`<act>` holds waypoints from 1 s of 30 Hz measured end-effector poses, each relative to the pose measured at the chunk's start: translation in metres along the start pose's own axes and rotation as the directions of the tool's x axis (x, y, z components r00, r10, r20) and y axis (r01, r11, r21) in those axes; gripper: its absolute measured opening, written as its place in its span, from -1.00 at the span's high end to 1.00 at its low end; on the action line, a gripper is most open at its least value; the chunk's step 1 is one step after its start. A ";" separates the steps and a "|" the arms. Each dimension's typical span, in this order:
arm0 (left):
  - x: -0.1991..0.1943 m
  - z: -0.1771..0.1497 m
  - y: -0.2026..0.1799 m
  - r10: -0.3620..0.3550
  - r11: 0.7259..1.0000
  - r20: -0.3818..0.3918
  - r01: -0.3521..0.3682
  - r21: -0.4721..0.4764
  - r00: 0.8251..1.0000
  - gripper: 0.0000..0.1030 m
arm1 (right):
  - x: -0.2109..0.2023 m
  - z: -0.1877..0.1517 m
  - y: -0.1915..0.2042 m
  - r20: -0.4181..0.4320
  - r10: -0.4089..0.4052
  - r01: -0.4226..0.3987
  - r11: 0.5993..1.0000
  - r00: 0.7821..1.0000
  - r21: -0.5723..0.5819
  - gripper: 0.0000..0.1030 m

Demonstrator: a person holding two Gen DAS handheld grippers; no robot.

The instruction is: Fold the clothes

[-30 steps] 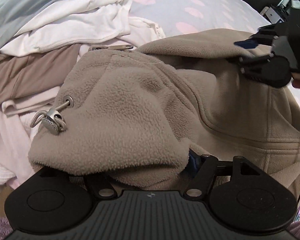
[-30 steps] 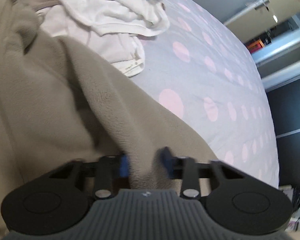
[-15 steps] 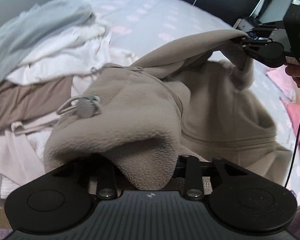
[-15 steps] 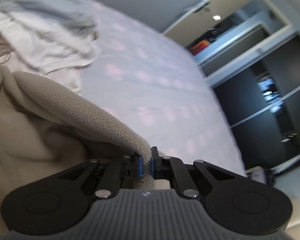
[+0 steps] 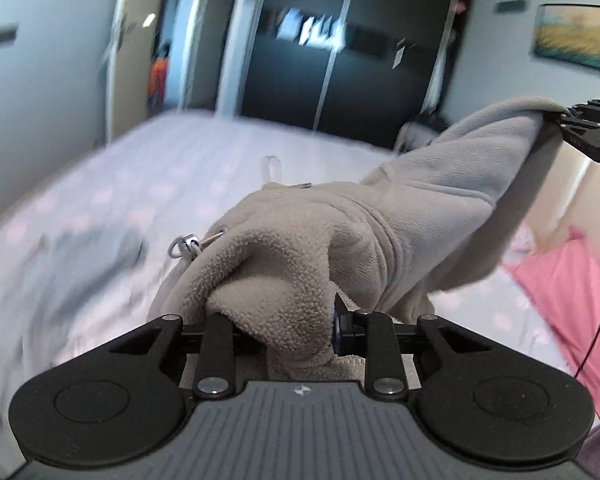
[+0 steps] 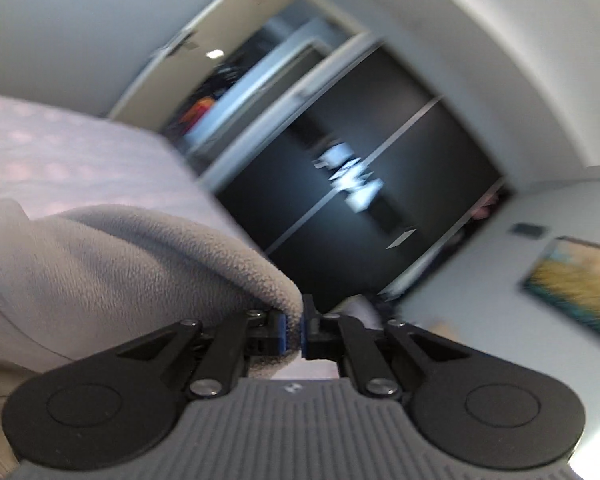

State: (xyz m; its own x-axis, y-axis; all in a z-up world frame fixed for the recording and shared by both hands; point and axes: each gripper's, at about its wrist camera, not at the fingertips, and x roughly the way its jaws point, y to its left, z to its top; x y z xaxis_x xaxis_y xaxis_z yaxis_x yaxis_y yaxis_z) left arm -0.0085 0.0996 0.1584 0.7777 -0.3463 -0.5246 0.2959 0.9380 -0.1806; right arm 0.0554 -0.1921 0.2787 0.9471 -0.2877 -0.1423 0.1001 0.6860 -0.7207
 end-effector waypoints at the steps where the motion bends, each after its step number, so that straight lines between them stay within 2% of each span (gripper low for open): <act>1: -0.010 0.012 -0.009 -0.010 1.000 0.029 0.009 0.022 1.000 0.52 | -0.012 0.004 -0.016 0.009 -0.031 0.031 0.999 0.999 0.011 0.88; 6: -0.061 0.070 -0.049 -0.051 0.990 0.186 0.026 0.135 0.981 0.52 | -0.075 0.022 -0.083 0.062 -0.182 0.178 0.982 0.981 0.057 0.88; 12: -0.123 0.123 -0.088 -0.113 0.973 0.346 0.033 0.227 0.931 0.55 | -0.136 0.039 -0.138 0.103 -0.308 0.296 0.948 0.946 0.116 0.87; 14: -0.136 0.135 -0.099 -0.127 0.965 0.382 0.025 0.260 0.915 0.67 | -0.148 0.040 -0.151 0.110 -0.340 0.325 0.936 0.934 0.132 0.87; 16: -0.139 0.145 -0.112 -0.128 0.957 0.399 0.007 0.291 0.908 0.67 | -0.152 0.038 -0.160 0.104 -0.357 0.340 0.928 0.928 0.149 0.87; 19: -0.119 0.159 -0.123 -0.154 0.952 0.362 0.039 0.304 0.920 0.67 | -0.151 0.026 -0.168 0.077 -0.359 0.344 0.925 0.930 0.163 0.87; 23: -0.049 0.166 -0.134 -0.145 0.944 0.262 0.054 0.325 0.954 0.68 | -0.125 -0.006 -0.161 0.007 -0.322 0.318 0.939 0.947 0.133 0.87; 27: 0.045 0.146 -0.141 -0.153 0.944 0.091 0.118 0.308 0.984 0.68 | -0.079 -0.068 -0.137 -0.115 -0.237 0.248 0.963 0.965 0.102 0.87; 30: 0.111 0.113 -0.140 -0.166 0.943 -0.053 0.174 0.285 0.985 0.70 | -0.055 -0.129 -0.117 -0.220 -0.151 0.178 0.978 0.964 0.107 0.87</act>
State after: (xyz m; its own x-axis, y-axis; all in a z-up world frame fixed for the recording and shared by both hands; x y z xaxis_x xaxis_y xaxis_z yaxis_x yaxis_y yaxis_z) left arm 0.0988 -0.0714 0.2194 0.6875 -0.4960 -0.5304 0.5723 0.8197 -0.0246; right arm -0.0475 -0.3427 0.2827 0.8308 -0.5277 -0.1772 0.2988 0.6914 -0.6578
